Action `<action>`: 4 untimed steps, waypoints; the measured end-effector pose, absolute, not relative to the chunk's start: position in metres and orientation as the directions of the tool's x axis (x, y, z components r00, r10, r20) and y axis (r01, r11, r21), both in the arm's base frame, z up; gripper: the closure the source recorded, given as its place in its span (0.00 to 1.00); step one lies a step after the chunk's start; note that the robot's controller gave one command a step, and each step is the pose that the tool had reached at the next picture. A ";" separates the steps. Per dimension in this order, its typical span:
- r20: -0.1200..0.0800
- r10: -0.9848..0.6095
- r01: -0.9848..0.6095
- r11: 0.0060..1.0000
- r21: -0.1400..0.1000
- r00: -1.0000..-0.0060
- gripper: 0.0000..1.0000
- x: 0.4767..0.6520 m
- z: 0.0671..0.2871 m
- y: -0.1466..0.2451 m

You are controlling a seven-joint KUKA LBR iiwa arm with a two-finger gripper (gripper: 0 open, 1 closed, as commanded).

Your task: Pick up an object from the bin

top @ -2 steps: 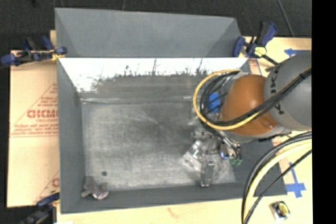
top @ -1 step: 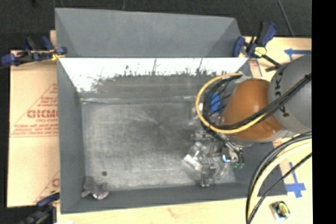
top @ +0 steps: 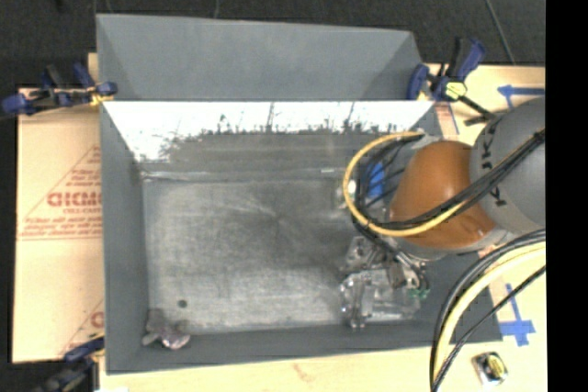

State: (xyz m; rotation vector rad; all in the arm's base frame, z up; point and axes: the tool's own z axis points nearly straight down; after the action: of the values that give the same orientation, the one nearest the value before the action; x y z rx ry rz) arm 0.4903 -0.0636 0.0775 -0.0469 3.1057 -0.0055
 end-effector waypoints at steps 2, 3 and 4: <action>-0.009 0.141 0.141 0.990 0.001 -0.990 0.00 0.506 0.075 -0.110; -0.020 0.134 0.135 0.991 -0.002 -0.991 0.00 0.480 0.075 -0.094; -0.025 0.130 0.130 0.992 -0.003 -0.991 1.00 0.481 0.075 -0.094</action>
Offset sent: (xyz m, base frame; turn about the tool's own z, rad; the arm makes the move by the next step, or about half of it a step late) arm 0.0000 0.0000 0.0000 0.0000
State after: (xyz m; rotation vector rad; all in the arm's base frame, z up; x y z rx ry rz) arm 0.4815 -0.0940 0.0748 0.2029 3.1098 -0.0069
